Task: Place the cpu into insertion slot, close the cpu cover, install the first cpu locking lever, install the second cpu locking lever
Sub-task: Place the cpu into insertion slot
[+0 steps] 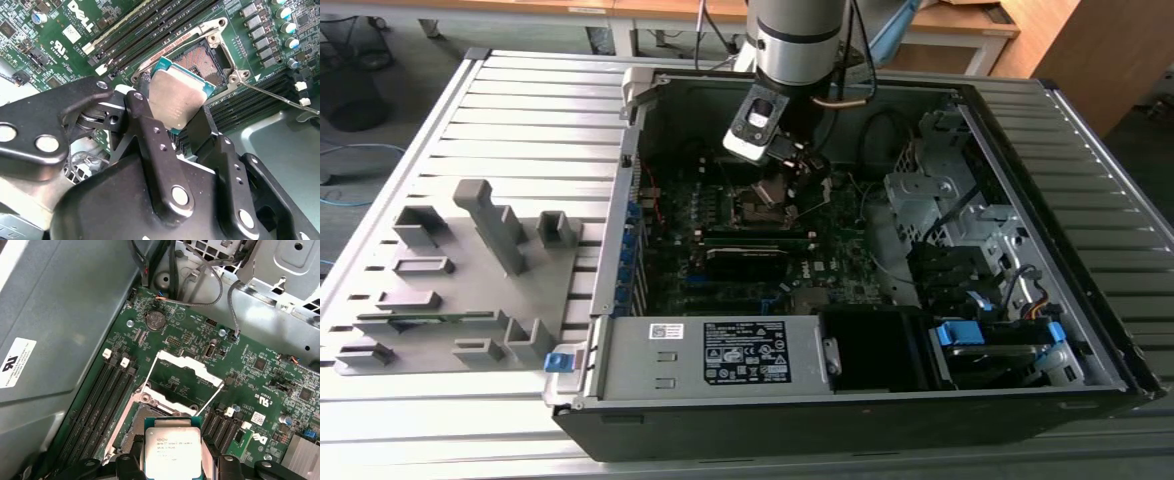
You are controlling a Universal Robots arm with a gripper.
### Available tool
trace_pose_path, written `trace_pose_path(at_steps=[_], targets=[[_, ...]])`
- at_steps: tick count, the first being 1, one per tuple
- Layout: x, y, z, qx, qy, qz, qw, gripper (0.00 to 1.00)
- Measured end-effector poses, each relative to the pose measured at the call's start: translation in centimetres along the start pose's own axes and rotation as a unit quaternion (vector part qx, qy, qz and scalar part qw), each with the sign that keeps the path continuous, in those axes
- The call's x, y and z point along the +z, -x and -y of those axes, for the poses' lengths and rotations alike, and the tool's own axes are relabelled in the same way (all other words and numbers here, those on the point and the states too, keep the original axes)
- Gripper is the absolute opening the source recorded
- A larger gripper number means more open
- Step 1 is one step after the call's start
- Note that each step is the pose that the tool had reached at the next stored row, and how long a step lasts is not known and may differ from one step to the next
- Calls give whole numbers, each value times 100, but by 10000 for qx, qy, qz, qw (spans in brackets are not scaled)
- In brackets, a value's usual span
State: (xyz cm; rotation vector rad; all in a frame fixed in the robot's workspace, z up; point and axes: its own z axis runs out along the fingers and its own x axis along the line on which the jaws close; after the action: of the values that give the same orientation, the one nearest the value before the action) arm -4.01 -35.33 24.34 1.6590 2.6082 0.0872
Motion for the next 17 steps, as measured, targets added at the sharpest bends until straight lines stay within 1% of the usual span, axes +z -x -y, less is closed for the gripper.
trace_pose_path(at_steps=[6, 10, 14, 17], targets=[[0, 0, 0, 31, 0, 2, 10000, 54], [0, 0, -1, 223, -3, 16, 9997, 54], [2, 0, -1, 515, -6, 38, 9987, 54], [3, 0, -1, 752, -9, 56, 9972, 54]])
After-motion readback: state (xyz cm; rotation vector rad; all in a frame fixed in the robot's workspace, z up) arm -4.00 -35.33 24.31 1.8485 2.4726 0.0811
